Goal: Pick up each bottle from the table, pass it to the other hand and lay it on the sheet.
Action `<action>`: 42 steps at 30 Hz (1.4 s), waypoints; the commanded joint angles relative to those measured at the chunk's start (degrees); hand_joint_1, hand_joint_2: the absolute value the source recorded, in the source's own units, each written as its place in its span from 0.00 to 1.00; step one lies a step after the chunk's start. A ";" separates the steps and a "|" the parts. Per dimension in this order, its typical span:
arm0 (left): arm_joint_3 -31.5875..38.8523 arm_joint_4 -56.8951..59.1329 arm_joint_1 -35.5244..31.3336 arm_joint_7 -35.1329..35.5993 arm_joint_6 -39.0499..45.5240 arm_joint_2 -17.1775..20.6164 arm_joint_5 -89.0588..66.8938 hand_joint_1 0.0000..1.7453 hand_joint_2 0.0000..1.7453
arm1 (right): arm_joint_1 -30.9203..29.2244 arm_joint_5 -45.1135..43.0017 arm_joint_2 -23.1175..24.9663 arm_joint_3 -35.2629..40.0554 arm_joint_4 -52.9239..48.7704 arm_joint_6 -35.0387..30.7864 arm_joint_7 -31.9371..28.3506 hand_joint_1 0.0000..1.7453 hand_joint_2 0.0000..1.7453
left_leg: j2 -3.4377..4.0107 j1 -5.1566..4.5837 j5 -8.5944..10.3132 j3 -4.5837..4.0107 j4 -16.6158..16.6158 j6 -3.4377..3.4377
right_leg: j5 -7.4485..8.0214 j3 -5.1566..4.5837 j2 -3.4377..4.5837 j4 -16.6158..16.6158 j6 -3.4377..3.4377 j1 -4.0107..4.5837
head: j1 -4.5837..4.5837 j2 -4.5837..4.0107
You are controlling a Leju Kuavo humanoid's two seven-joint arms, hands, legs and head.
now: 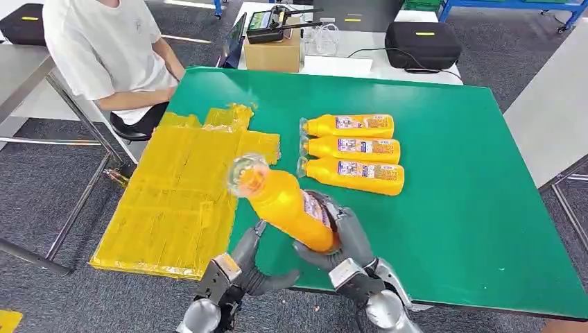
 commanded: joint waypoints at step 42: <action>3.14 -3.83 -3.69 5.50 -11.93 -0.55 25.47 1.00 1.00 | -4.15 5.74 1.77 12.15 18.04 -6.14 -1.34 0.53 1.00 | -0.17 0.05 0.04 0.24 -0.24 0.20 | 0.01 0.26 -0.13 -0.30 -0.31 0.11 | 0.00 0.00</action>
